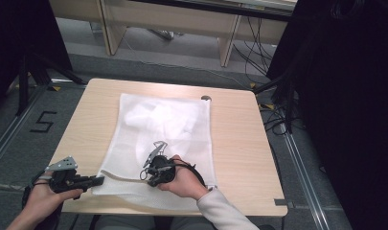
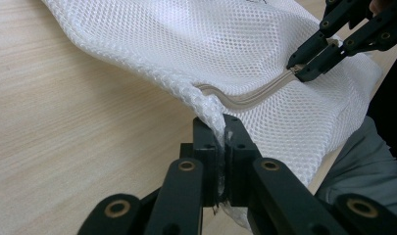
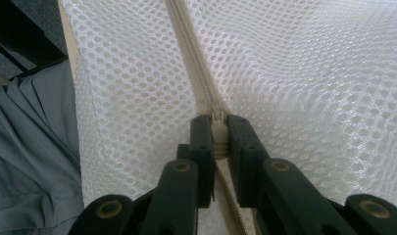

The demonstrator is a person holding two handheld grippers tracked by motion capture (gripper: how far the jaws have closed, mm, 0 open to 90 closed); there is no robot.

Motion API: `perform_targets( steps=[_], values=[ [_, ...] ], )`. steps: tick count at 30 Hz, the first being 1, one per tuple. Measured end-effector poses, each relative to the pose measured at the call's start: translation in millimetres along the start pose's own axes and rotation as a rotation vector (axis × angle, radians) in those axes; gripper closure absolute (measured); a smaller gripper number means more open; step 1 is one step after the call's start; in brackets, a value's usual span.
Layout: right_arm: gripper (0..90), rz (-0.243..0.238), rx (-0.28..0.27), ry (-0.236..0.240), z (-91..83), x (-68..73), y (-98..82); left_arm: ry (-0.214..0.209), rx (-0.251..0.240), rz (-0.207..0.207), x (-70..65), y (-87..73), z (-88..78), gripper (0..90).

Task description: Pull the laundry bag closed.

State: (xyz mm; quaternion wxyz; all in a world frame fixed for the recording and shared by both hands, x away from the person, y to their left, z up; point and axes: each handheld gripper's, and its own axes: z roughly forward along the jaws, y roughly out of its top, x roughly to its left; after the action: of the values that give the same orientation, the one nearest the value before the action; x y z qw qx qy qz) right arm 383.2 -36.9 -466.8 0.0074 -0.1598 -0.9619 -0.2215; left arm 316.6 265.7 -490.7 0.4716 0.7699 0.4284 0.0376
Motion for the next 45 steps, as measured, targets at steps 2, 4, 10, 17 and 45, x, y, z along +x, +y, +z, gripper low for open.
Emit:
perform_targets(
  steps=[2,4,10,17,45],
  values=[
    [82.4,0.006,0.000,0.004,-0.1,0.0,-0.2,0.001,0.002,0.003,0.0,0.0,-0.1,85.5],
    [82.4,-0.001,0.005,0.000,-0.6,-1.2,-0.8,-0.001,-0.004,-0.003,0.0,-0.2,0.1,85.4],
    [82.4,-0.008,0.000,0.000,-1.4,-2.3,-2.9,0.002,-0.001,0.000,-0.1,-0.1,0.1,85.4],
    [82.4,0.011,0.013,-0.006,-3.5,-2.4,-3.8,0.001,-0.003,-0.002,0.0,-0.3,0.0,85.4],
    [82.4,-0.001,0.002,-0.005,-7.3,-7.1,-11.8,0.002,0.001,0.005,0.1,-0.4,0.0,85.4]
  ],
)
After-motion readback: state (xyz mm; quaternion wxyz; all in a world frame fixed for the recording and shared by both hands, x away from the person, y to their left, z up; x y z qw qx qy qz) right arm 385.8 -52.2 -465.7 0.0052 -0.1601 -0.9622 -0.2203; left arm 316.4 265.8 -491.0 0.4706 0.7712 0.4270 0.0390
